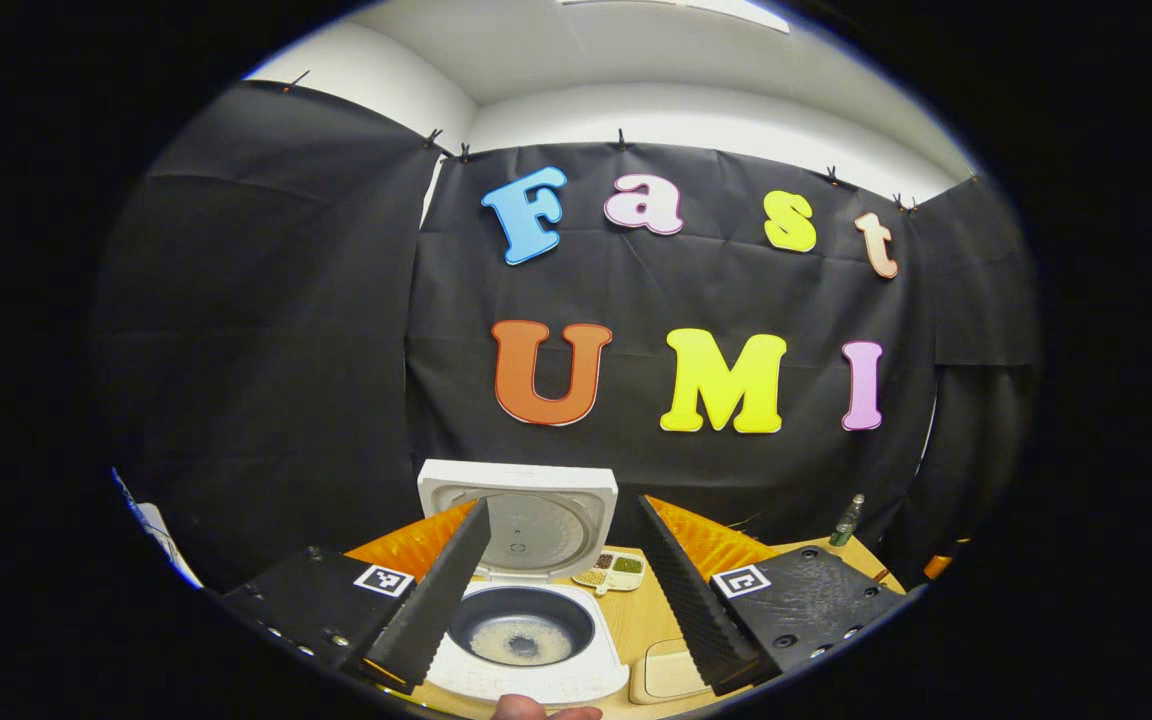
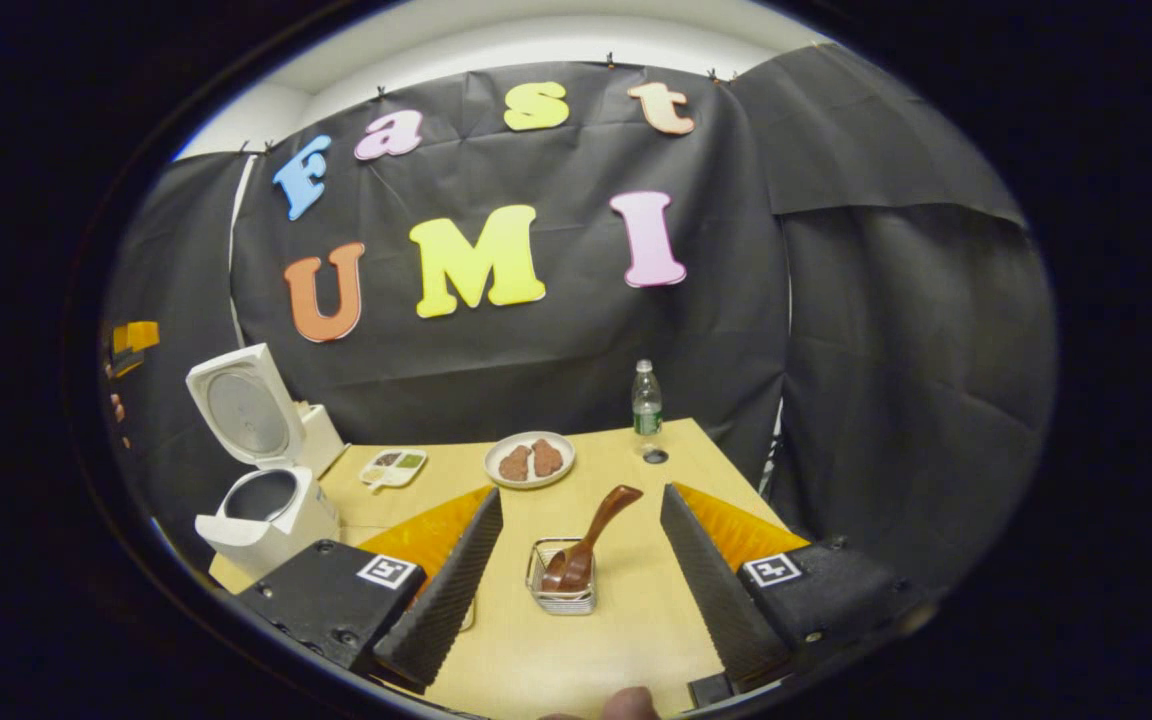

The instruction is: Close the left gripper, press the button to open the rice cooker; take a wooden spoon from the chopstick holder with the right hand, scoop a spoonful of rice and pour it into the rice cooker, then put the wooden spoon back into the chopstick holder.

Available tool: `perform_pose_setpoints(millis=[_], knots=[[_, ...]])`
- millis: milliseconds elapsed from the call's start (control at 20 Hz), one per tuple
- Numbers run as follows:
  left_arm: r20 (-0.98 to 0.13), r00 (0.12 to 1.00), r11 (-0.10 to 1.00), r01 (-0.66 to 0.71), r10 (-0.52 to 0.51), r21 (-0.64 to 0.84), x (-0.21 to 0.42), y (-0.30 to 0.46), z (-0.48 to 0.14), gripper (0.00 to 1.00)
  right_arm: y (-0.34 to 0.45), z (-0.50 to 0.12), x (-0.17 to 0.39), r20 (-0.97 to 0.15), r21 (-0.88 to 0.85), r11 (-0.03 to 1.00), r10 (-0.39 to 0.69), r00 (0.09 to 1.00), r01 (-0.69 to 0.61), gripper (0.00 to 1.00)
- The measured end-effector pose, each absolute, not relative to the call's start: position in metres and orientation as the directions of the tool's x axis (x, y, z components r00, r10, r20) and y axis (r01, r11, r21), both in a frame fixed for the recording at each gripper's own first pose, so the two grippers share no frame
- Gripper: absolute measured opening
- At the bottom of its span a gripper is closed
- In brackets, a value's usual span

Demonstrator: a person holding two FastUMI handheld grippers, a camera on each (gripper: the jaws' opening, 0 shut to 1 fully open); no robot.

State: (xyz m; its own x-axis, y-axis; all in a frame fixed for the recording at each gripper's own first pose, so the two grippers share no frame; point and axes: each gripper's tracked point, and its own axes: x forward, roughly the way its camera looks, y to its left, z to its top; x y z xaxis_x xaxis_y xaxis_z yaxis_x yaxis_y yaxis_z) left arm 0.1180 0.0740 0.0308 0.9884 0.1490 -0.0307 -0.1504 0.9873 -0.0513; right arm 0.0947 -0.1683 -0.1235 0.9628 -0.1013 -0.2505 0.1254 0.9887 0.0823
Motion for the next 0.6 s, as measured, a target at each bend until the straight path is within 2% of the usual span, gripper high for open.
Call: perform_pose_setpoints(millis=[400, 500, 550, 600], knots=[[-0.043, 0.986, 0.981, -0.166, 0.162, -0.097, 0.124, 0.031, 0.031, 0.93, -0.185, -0.203, 0.166, -0.376, 0.182, 0.978, -0.025, 0.926, 0.100, 0.98], [-0.055, 0.982, 0.978, -0.186, 0.181, -0.091, 0.131, 0.029, 0.028, 0.93, -0.189, -0.228, 0.187, -0.417, 0.210, 0.972, -0.005, 0.909, 0.101, 1.00], [-0.069, 0.980, 0.977, -0.194, 0.188, -0.088, 0.133, 0.028, 0.025, 0.93, -0.190, -0.238, 0.196, -0.439, 0.222, 0.970, 0.006, 0.898, 0.102, 0.94], [-0.085, 0.978, 0.976, -0.197, 0.189, -0.089, 0.138, 0.024, 0.023, 0.93, -0.192, -0.248, 0.204, -0.456, 0.237, 0.966, 0.016, 0.890, 0.104, 0.94]])
